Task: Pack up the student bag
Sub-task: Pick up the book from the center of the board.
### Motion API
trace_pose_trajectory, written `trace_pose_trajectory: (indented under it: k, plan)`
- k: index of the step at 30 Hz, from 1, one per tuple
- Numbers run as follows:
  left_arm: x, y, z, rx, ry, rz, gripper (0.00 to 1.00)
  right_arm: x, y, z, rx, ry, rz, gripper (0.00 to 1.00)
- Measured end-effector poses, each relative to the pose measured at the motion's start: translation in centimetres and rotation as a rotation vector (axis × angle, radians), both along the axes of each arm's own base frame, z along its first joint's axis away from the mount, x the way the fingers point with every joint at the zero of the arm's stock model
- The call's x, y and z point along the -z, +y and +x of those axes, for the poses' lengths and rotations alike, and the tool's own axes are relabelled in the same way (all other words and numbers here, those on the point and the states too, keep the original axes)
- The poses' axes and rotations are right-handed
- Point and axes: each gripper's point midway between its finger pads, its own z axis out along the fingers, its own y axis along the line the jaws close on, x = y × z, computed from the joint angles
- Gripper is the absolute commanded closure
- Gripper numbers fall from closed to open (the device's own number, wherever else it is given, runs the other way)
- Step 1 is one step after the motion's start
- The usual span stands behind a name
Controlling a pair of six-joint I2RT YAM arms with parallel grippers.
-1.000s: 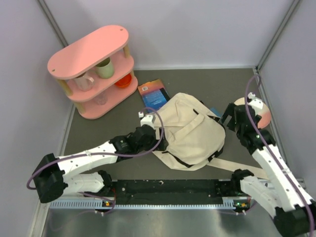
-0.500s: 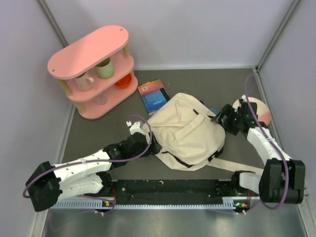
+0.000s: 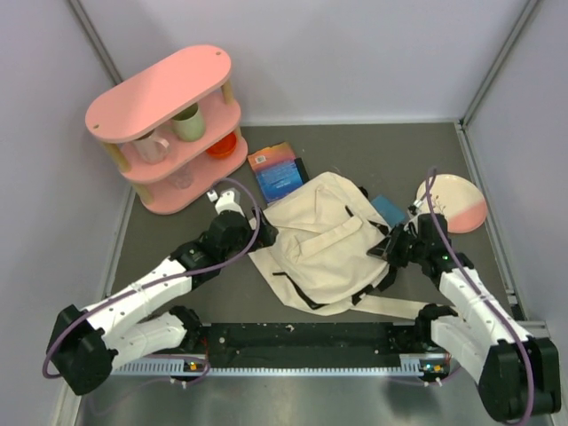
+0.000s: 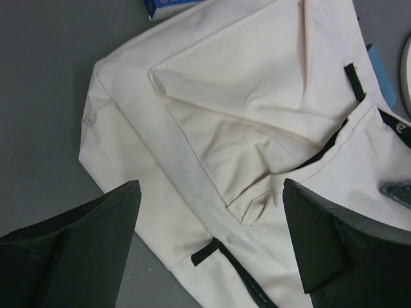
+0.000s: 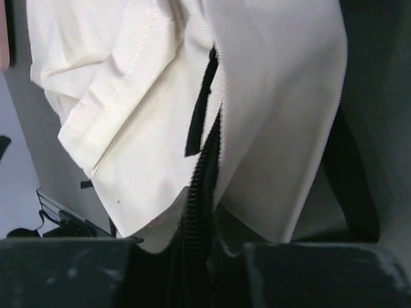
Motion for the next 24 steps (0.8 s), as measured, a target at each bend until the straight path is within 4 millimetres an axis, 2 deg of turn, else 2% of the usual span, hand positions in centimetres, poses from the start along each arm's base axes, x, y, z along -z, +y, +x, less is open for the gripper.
trace_pose_trajectory:
  k: [1, 2, 4, 5, 8, 14, 16, 19, 21, 24]
  plan:
    - [-0.5, 0.2, 0.4, -0.005, -0.012, 0.003, 0.04, -0.3, 0.2, -0.3, -0.003, -0.003, 0.006, 0.7]
    - [-0.8, 0.3, 0.7, -0.007, -0.02, 0.005, 0.04, -0.6, 0.3, -0.5, -0.007, -0.01, 0.007, 0.55]
    - [-1.5, 0.6, 1.5, -0.011, -0.034, 0.012, 0.04, -1.1, 0.1, -1.0, 0.003, -0.011, -0.004, 0.32]
    - [-1.7, 0.6, 1.8, -0.01, -0.038, 0.015, 0.04, -1.6, -0.2, -1.1, 0.013, -0.016, -0.018, 0.29]
    - [-2.0, 0.8, 2.5, -0.007, -0.041, 0.025, 0.04, -3.6, -1.3, -0.7, 0.055, -0.06, -0.068, 0.28]
    - [-1.5, 1.2, 2.8, 0.018, -0.024, 0.042, 0.01, -10.2, -3.8, 1.8, 0.181, -0.225, -0.165, 0.27]
    - [-1.6, 1.2, 3.0, 0.025, -0.022, 0.044, 0.01, -11.8, -4.2, 2.5, 0.203, -0.266, -0.181, 0.26]
    - [-2.0, 1.2, 3.8, 0.031, -0.024, 0.047, 0.01, -13.7, -4.0, 3.8, 0.194, -0.312, -0.175, 0.27]
    - [-2.6, 1.5, 4.9, 0.022, -0.03, 0.047, 0.01, -14.5, -2.9, 5.0, 0.152, -0.319, -0.145, 0.27]
    - [-3.1, 1.6, 6.8, 0.02, -0.029, 0.037, 0.01, -14.6, -0.8, 7.4, 0.073, -0.3, -0.087, 0.27]
